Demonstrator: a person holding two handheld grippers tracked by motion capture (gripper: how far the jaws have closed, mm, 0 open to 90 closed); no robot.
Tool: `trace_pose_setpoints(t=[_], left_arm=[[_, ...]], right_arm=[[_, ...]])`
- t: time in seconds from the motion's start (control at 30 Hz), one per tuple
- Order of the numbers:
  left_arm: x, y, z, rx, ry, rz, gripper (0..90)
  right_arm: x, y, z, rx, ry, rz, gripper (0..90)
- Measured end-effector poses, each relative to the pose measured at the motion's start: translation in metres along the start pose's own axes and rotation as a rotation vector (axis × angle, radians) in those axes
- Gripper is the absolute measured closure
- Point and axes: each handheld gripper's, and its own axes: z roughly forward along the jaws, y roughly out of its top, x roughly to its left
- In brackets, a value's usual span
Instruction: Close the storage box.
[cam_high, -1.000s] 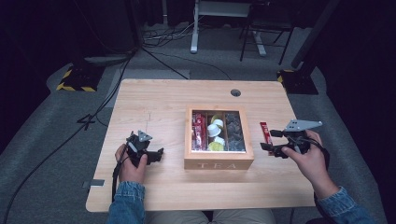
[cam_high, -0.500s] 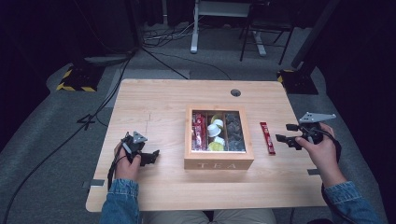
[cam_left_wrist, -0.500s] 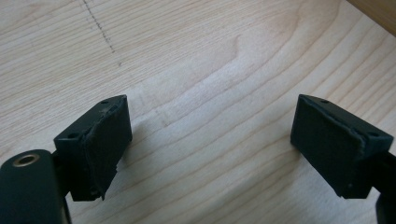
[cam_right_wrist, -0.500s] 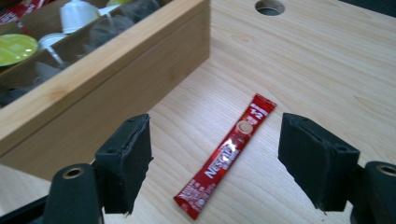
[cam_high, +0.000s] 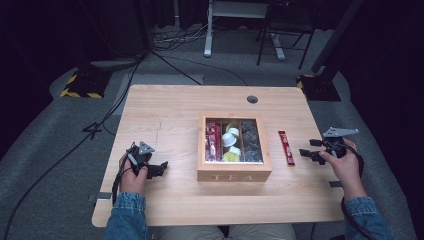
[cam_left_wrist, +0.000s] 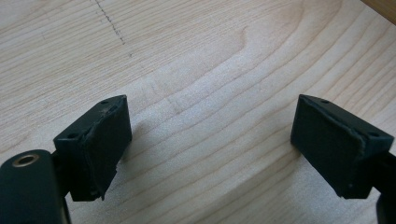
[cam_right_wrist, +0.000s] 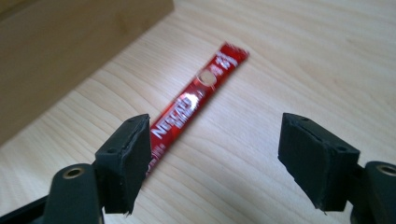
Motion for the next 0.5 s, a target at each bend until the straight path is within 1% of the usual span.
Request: trace_pose_setpoints(t=[0.07,0.17,0.27,0.3,0.33,0.4,0.5], left_arm=[[0.000,0.000,0.000,0.000,0.001,0.001,12.7],[0.000,0.000,0.000,0.000,0.001,0.002,12.7],[0.000,0.000,0.000,-0.001,0.002,-0.001,12.6],[0.000,0.000,0.000,-0.001,0.002,-0.001,12.7],[0.000,0.000,0.000,-0.001,0.002,-0.001,12.6],[0.000,0.000,0.000,0.001,0.001,0.002,12.5],[0.001,0.001,0.001,0.005,0.002,0.007,11.3]], right_arm=[[-0.003,-0.006,0.005,0.015,-0.011,0.014,26.2],[-0.007,-0.015,0.010,0.029,-0.035,0.021,26.2],[-0.010,-0.022,0.013,0.006,-0.028,0.050,26.2],[-0.011,-0.024,0.014,0.006,-0.030,0.051,26.2],[-0.011,-0.026,0.015,0.008,-0.037,0.039,26.2],[-0.011,-0.029,0.017,0.013,-0.050,0.034,26.1],[-0.010,-0.032,0.018,0.006,-0.066,0.014,24.7]])
